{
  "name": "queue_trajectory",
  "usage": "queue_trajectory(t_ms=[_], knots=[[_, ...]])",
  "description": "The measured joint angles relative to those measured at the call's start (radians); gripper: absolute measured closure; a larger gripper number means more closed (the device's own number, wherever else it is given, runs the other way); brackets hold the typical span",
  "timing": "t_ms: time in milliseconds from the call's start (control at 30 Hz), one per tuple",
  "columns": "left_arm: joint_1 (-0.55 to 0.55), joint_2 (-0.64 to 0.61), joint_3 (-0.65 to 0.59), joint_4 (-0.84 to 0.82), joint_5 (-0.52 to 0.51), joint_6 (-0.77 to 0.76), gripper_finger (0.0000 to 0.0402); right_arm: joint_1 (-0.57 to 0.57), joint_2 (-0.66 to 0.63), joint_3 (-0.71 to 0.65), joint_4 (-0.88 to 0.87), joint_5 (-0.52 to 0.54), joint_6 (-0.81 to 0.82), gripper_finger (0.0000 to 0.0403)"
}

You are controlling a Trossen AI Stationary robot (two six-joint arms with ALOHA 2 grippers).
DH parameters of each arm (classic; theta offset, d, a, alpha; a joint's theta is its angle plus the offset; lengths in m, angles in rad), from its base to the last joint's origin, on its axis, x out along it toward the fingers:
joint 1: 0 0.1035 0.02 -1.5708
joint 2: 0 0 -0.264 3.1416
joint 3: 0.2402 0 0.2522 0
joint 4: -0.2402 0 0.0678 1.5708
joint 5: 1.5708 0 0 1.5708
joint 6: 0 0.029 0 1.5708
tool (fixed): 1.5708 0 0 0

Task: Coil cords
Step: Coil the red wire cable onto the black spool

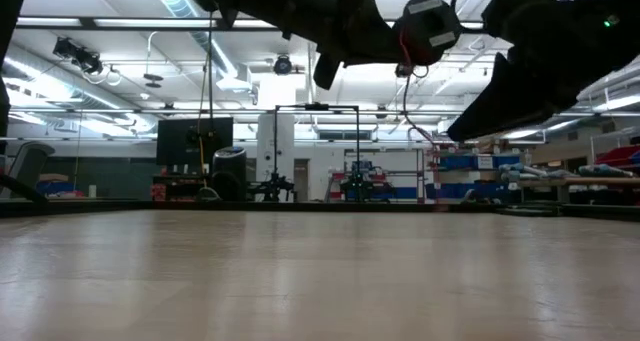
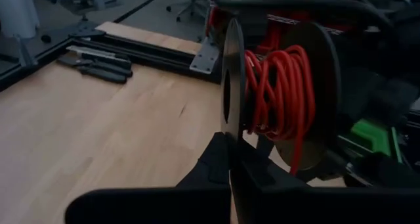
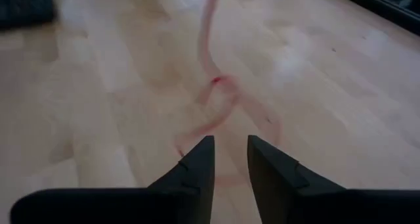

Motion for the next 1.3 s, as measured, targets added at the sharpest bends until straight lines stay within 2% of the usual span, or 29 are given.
queue_trajectory(t_ms=[233, 400, 533, 700, 833, 1000, 1167, 1300], knots=[[-0.008, 0.000, 0.000, 0.018, 0.007, 0.028, 0.0401, -0.001, -0.022, -0.008, 0.010, -0.007, -0.109, 0.0309], [-0.007, 0.000, 0.000, 0.062, 0.041, 0.080, 0.0401, -0.030, -0.019, -0.008, 0.131, -0.045, -0.243, 0.0272], [-0.011, 0.000, 0.000, 0.077, 0.041, 0.097, 0.0401, -0.065, -0.019, -0.035, 0.251, -0.087, -0.281, 0.0235], [-0.015, 0.000, 0.000, 0.094, 0.036, 0.101, 0.0401, -0.093, -0.019, -0.052, 0.272, -0.094, -0.318, 0.0214], [-0.014, 0.000, 0.000, 0.125, 0.034, 0.101, 0.0401, -0.121, -0.019, -0.053, 0.298, -0.100, -0.369, 0.0244], [-0.014, 0.000, 0.000, 0.151, 0.032, 0.105, 0.0401, -0.162, -0.018, -0.053, 0.360, -0.224, -0.410, 0.0308], [-0.018, 0.000, 0.000, 0.174, 0.030, 0.124, 0.0401, -0.170, -0.018, -0.053, 0.381, -0.226, -0.450, 0.0345], [-0.020, 0.000, 0.000, 0.174, 0.030, 0.124, 0.0401, -0.170, -0.018, -0.053, 0.377, -0.217, -0.462, 0.0393]])
